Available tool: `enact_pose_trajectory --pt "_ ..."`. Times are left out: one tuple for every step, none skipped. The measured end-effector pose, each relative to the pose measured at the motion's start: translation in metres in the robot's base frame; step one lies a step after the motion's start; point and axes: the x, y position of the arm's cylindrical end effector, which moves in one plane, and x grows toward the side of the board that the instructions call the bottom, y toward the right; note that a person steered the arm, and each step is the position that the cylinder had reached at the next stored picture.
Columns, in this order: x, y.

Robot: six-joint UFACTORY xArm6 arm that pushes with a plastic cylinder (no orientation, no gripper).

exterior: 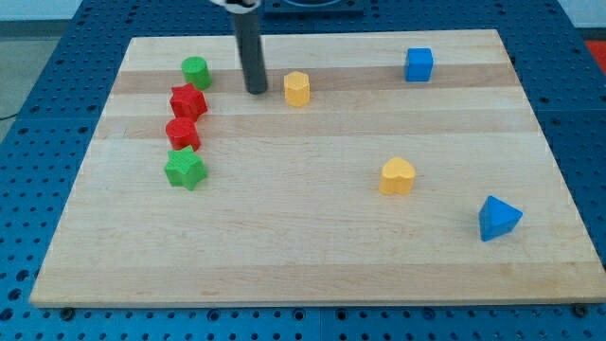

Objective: Move the hexagon to the right

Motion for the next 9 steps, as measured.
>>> enact_pose_trajectory --pt "0.024 0.047" --pt "0.024 0.100" --pt "0.021 0.112" --pt "0.011 0.046" --pt "-0.047 0.026" --pt "-0.058 0.062" --pt "-0.018 0.082" --pt "0.015 0.107" --pt "0.019 0.137"
